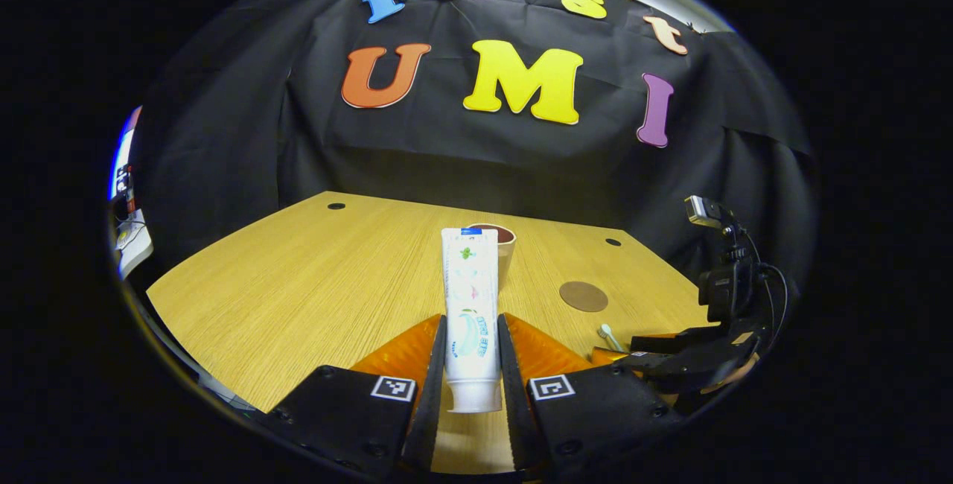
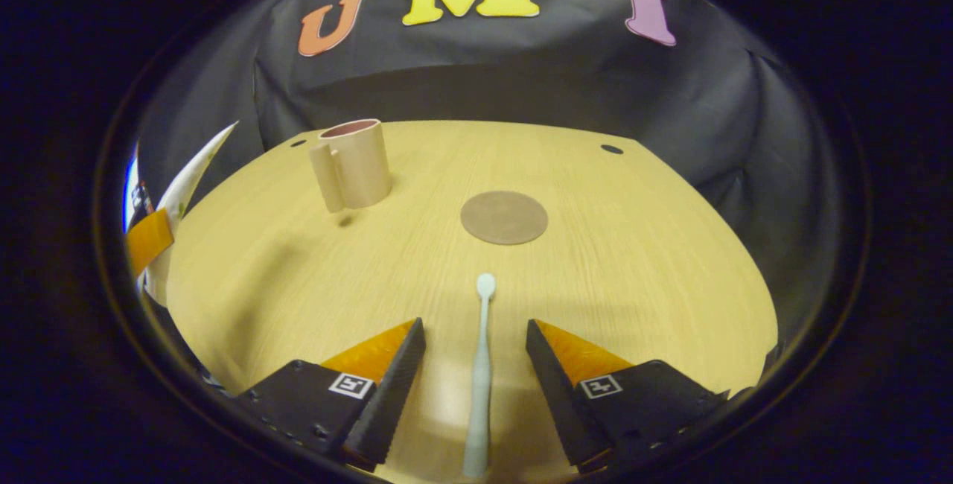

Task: Put the toothbrush and toothpaste on the desktop into the cup, then pick up the cup and place it on the coaster on the desktop.

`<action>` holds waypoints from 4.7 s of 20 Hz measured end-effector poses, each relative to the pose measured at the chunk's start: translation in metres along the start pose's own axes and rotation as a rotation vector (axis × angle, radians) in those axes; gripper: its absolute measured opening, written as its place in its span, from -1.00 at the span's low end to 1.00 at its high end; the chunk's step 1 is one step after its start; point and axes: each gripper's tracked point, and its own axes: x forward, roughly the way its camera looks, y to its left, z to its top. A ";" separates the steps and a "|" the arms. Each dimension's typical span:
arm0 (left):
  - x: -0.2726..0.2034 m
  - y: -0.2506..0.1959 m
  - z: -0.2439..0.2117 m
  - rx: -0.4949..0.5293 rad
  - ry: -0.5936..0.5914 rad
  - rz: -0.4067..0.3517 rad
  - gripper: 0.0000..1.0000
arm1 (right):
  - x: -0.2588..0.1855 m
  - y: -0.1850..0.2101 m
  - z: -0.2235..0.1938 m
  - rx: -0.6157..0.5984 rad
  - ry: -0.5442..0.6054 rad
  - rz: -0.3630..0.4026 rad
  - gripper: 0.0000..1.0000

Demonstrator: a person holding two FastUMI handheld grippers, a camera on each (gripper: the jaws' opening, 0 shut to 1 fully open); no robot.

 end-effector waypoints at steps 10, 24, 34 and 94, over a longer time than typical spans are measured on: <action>0.007 0.003 -0.014 0.009 0.052 0.015 -0.17 | 0.007 0.000 0.006 0.015 -0.034 0.014 -0.99; -0.006 -0.021 0.019 -0.010 -0.102 -0.138 -0.17 | -0.145 0.015 0.083 -0.064 -0.548 0.038 -1.00; 0.012 0.005 0.076 0.077 -0.206 -0.032 -0.17 | -0.179 -0.010 0.083 0.005 -0.642 0.073 -1.00; 0.112 0.008 0.102 0.195 -0.250 -0.015 0.94 | -0.148 -0.009 0.141 0.001 -0.649 0.042 -0.99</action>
